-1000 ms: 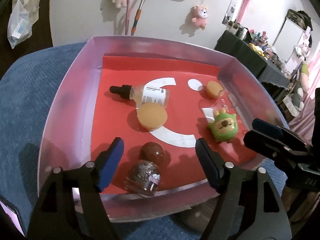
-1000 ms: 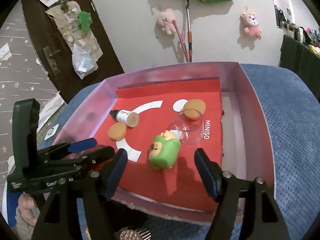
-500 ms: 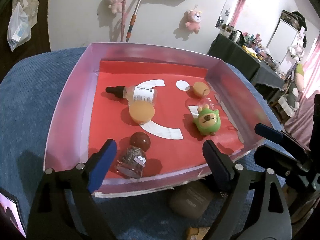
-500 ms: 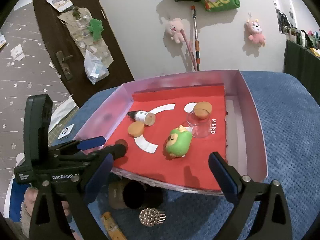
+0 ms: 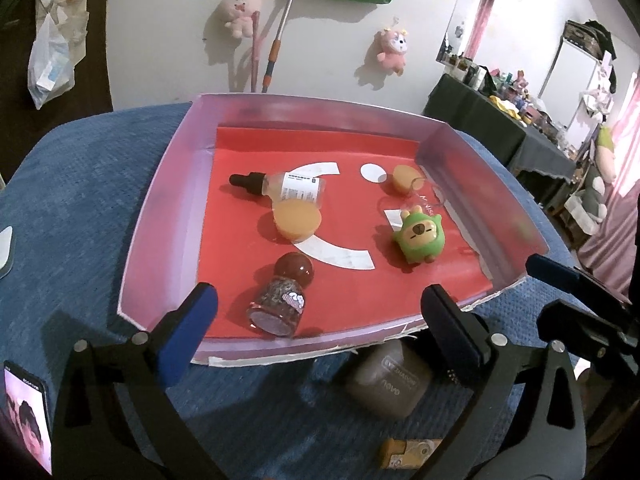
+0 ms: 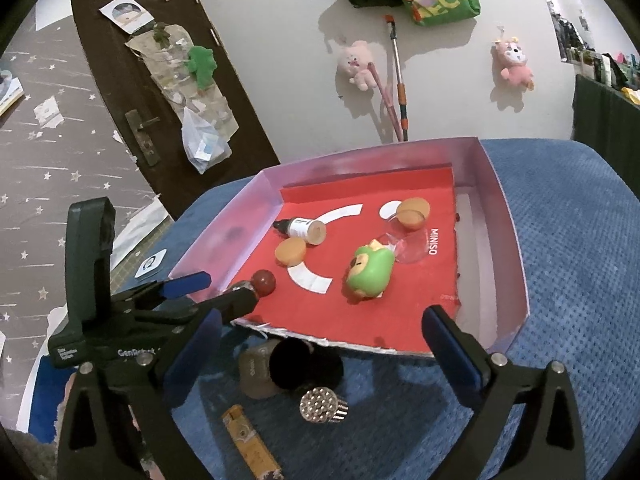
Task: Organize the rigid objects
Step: 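Withdraw both open tools from the box toward the items outside, then grasp the grey eye shadow compact with left tool while right tool grasps the yellow lighter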
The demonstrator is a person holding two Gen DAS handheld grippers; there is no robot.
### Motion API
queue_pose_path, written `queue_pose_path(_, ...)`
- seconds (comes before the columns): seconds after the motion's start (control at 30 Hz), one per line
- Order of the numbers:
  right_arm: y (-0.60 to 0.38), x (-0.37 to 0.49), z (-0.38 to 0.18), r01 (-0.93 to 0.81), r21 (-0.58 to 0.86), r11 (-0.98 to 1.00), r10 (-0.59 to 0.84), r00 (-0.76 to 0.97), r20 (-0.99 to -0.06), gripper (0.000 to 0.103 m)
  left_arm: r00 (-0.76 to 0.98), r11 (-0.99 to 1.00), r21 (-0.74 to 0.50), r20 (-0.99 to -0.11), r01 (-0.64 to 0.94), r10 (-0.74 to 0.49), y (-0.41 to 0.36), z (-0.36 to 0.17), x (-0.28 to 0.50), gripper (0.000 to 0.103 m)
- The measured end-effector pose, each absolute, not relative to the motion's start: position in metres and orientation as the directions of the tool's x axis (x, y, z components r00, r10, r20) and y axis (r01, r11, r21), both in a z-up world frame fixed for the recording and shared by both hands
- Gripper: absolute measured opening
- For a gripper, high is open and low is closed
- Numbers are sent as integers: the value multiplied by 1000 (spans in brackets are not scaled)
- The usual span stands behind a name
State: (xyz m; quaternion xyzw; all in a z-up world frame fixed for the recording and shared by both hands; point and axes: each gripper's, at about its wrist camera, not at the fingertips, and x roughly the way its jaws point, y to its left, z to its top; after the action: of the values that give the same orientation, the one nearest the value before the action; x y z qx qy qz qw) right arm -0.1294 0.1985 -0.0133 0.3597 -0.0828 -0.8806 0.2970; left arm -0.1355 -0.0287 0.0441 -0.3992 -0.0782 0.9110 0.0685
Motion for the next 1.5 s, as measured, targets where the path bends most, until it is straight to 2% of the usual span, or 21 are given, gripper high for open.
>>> queue_pose_path(0.67,193,-105,-17,481,372,-794,-602,-538,-591,103,-689,-976,-204,-698,-70,195,-36,51,-111,103)
queue_pose_path(0.93,191,-99,-21,470,344,-813,-573,-541,-615,103,-708,-989,-140,-693,-54,137,-31,52,-99,103)
queue_pose_path(1.07,189,-93,-24,474,322,-820,-560,-543,-626,103,-701,-986,-149,-696,-73,157,-28,52,-95,103)
queue_pose_path(1.17,188,-88,-27,478,311,-822,-554,-540,-634,100,-694,-986,-147,-702,-77,158,-27,50,-93,103)
queue_pose_path(1.23,188,-86,-28,479,304,-823,-550,-540,-638,94,-692,-987,-141,-705,-77,155,-26,49,-91,103)
queue_pose_path(1.33,188,-83,-31,477,304,-825,-547,-537,-642,93,-687,-986,-143,-708,-84,161,-25,48,-88,103)
queue_pose_path(1.5,187,-82,-35,474,311,-823,-548,-524,-652,83,-672,-983,-154,-717,-104,183,-22,45,-85,103)
